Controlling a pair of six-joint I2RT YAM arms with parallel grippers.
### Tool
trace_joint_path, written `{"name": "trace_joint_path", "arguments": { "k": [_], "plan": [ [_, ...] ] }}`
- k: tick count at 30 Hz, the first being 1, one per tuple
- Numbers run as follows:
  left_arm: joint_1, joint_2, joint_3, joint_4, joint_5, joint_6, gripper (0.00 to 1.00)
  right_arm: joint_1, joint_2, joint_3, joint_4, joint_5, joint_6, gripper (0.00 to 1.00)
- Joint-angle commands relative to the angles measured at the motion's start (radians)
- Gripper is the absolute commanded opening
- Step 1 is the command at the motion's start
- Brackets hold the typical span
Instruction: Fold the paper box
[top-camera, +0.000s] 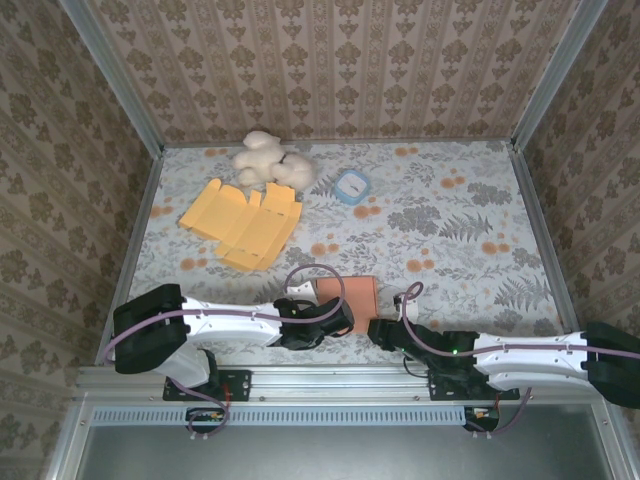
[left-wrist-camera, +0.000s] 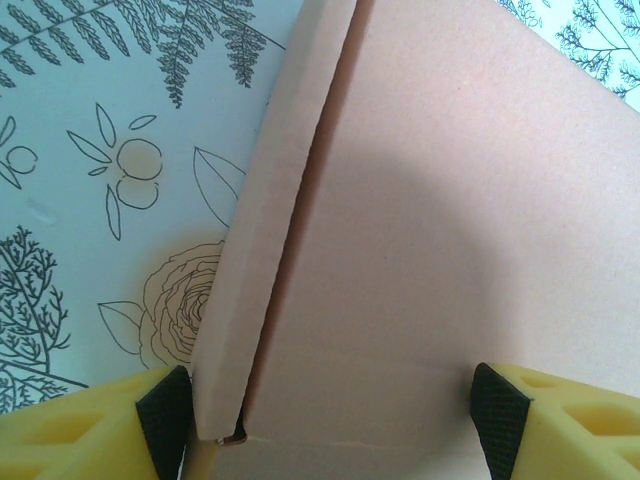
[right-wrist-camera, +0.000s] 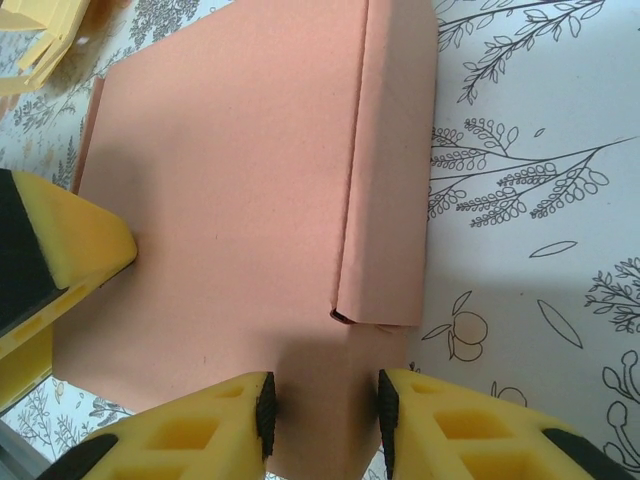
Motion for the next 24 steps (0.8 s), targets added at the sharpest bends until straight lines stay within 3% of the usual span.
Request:
{"name": "trace_joint_path", "arguments": {
  "k": [1, 24],
  "plan": [
    [-0.005, 0.021, -0.014, -0.012, 0.007, -0.018, 0.76, 0.004, 0.019, -0.015, -0.024, 0.048, -0.008, 0.34],
    [-0.005, 0.028, -0.024, -0.025, 0.009, -0.020, 0.76, 0.004, 0.161, 0.029, 0.014, 0.139, -0.036, 0.34]
  ]
}}
